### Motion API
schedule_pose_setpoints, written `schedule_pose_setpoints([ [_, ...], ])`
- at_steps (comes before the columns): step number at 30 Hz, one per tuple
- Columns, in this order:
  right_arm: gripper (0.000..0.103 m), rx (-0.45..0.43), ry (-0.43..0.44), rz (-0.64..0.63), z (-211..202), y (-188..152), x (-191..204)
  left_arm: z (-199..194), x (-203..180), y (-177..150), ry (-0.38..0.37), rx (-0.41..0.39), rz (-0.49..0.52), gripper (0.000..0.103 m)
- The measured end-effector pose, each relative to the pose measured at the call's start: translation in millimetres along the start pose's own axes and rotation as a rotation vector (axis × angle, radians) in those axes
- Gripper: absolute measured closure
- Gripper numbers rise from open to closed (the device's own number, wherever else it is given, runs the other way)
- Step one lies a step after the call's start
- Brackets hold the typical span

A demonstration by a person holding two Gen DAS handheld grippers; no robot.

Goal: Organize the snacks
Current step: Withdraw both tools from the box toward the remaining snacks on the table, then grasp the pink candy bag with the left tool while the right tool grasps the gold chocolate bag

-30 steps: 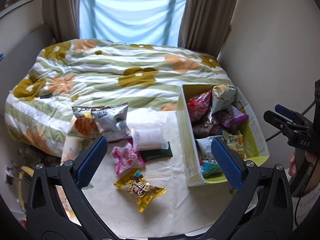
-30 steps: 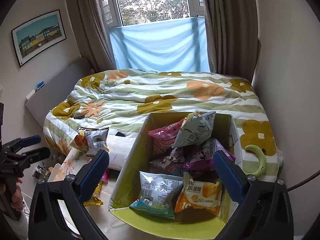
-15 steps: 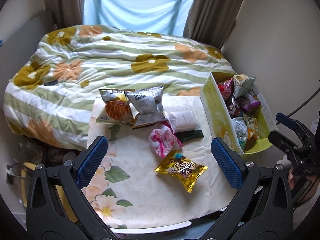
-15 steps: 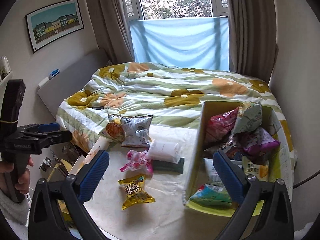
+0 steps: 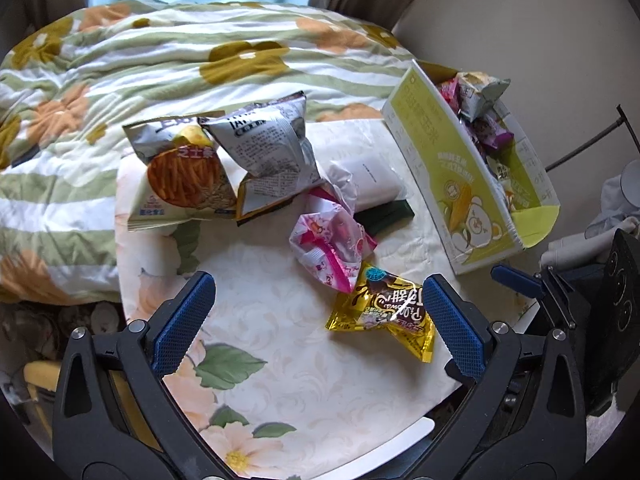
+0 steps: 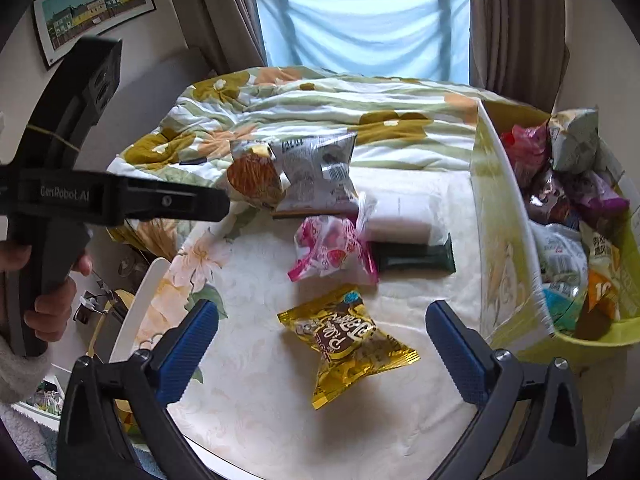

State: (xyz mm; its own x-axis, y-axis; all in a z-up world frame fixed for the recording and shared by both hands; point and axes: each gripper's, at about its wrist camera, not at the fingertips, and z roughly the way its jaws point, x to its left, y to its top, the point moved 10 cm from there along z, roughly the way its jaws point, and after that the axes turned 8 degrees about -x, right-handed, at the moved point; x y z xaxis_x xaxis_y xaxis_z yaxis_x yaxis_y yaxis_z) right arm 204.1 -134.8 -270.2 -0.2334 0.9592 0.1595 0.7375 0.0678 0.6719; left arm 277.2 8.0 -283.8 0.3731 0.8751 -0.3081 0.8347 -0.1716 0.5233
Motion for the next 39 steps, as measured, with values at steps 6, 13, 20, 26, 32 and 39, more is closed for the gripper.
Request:
schedule_pose_setpoints([
  [6,0.0,0.087,-0.053,-0.08,36.0,-27.5,-7.6,55.9,0.5,2.7,-0.033,0.048,0.041,0.001],
  [13,0.0,0.19,-0.024,-0.152,65.1,-43.4,-17.9,104.3,4.2,3.9,-0.022,0.094,0.012,0.001],
  [20,0.01,0.247,0.03,-0.148,81.3,-52.5,-25.9,135.3,4.5,-1.3,-0.004,0.129,-0.054,0.001],
  [26,0.015,0.268,0.065,-0.125,86.6,-57.8,-32.8,140.9,11.9,-4.1,0.01,0.121,-0.11,0.013],
  [32,0.02,0.279,0.101,-0.14,89.9,-58.4,-38.6,142.6,2.7,-3.4,0.008,0.118,-0.093,0.036],
  [39,0.029,0.292,0.123,-0.164,98.3,-60.3,-36.8,135.5,7.3,-10.0,0.033,0.11,-0.084,0.048],
])
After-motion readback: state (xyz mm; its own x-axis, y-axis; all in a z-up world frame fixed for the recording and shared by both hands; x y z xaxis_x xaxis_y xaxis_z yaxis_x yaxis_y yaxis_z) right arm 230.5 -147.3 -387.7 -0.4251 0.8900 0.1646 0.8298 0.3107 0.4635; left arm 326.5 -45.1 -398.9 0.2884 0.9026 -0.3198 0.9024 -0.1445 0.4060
